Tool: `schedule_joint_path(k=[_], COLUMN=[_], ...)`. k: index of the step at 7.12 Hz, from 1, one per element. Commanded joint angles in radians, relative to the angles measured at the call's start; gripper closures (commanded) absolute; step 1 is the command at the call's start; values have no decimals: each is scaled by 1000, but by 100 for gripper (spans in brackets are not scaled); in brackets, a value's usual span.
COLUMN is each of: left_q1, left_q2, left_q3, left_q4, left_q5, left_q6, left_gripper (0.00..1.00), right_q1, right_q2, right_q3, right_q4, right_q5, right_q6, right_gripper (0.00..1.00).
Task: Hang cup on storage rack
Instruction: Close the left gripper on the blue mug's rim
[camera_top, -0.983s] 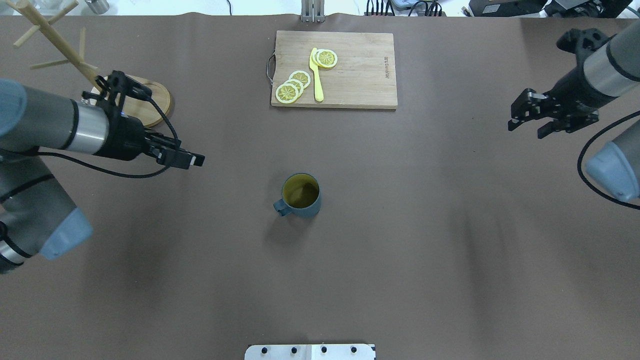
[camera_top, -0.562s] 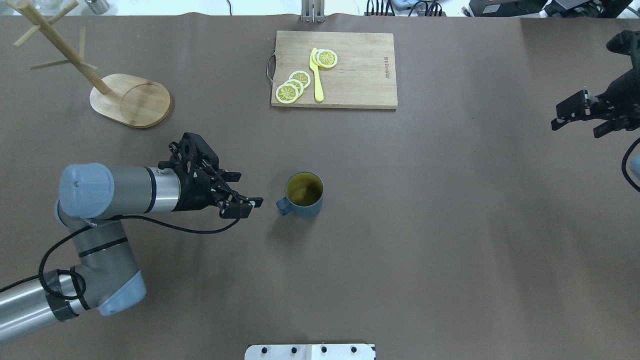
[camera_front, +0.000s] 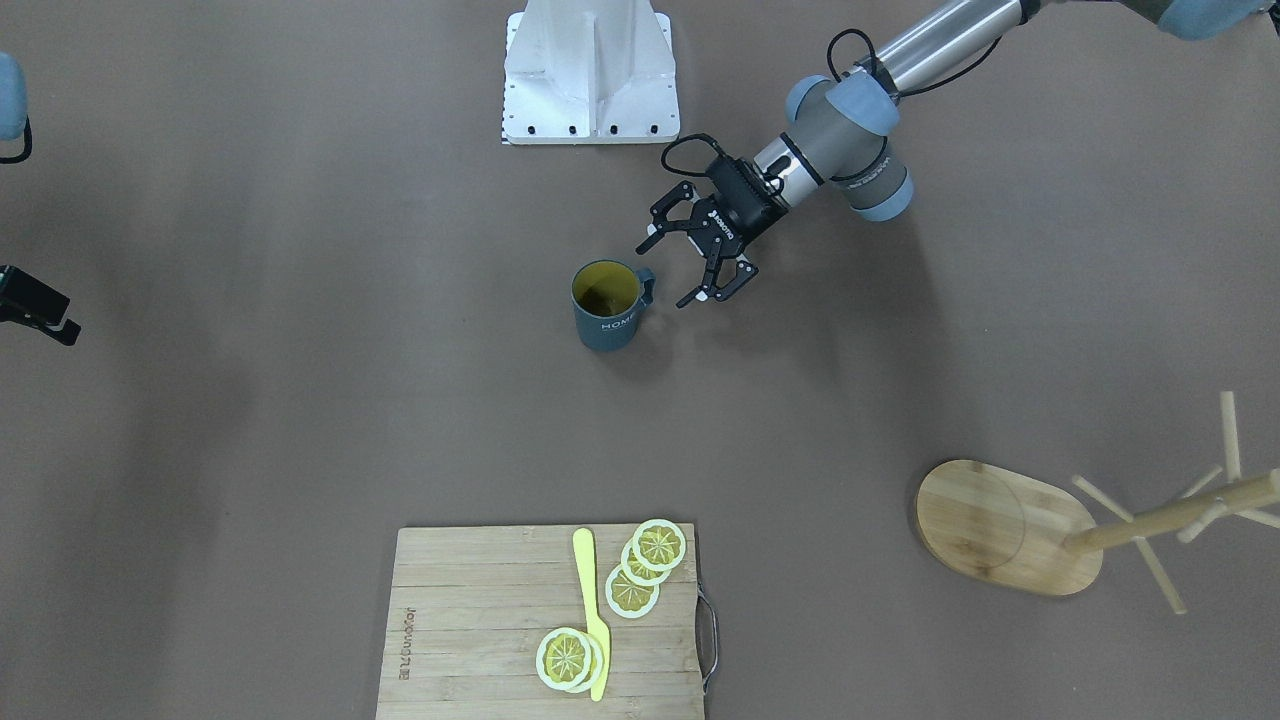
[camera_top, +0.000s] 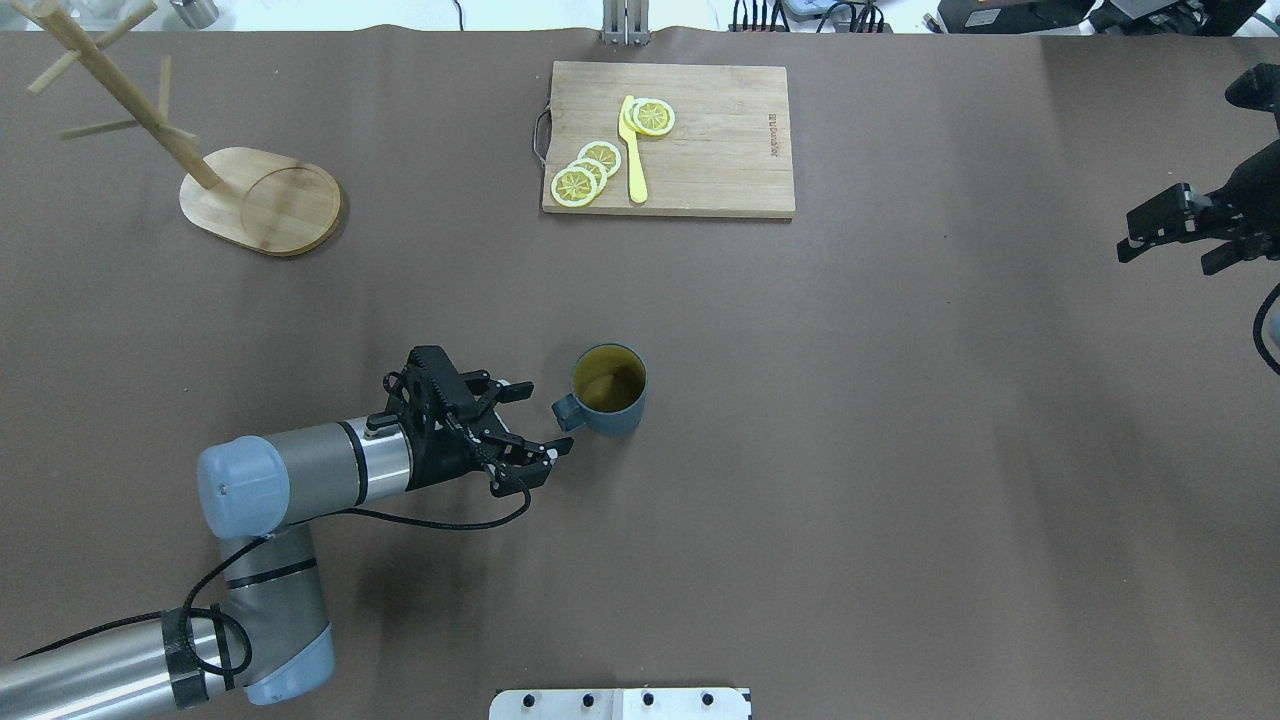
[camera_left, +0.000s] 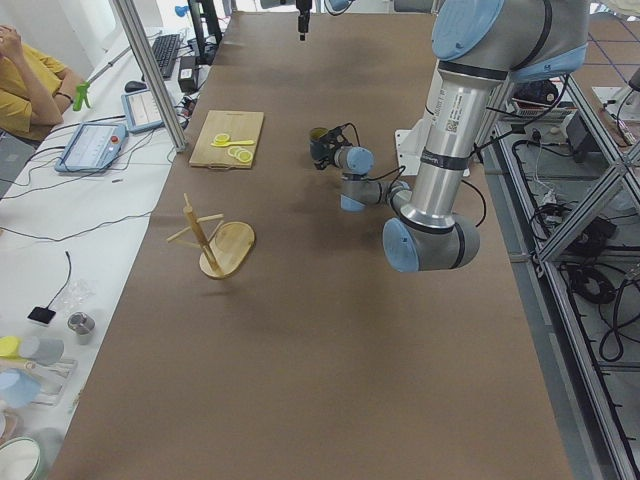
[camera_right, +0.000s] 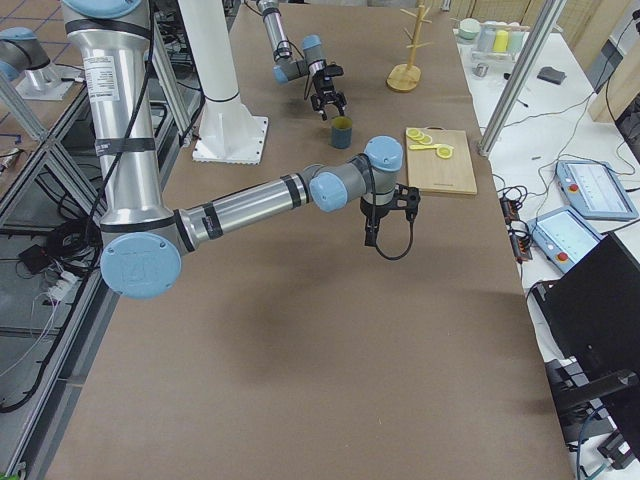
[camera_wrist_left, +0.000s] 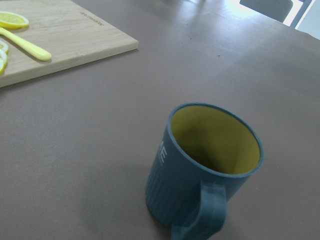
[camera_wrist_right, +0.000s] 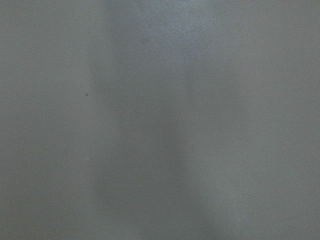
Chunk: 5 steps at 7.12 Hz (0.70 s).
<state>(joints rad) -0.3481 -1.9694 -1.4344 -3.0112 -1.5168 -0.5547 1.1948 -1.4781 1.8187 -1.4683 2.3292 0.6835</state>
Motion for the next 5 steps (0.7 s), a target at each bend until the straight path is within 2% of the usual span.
schedule_joint_path(k=[1, 2, 3, 4, 5], left_q1=[15, 14, 15, 15, 8], left_q2=[-25, -26, -43, -45, -42], left_q3=[35, 37, 34, 35, 34], left_q4=[-9, -6, -3, -2, -1], left_q5=[35, 35, 33, 26, 27], left_q6=[15, 28, 6, -13, -20], left_gripper=[23, 63, 93, 100, 100], right_q1=[3, 8, 9, 21, 22], right_q2=[-2, -1, -1, -1, -1], right_q3=[-13, -21, -22, -32, -32], right_q4=[5, 5, 3, 3, 2], right_q5=[-7, -1, 2, 6, 6], right_q6=[-1, -8, -31, -59, -61], right_gripper=[0, 0, 0, 0, 0])
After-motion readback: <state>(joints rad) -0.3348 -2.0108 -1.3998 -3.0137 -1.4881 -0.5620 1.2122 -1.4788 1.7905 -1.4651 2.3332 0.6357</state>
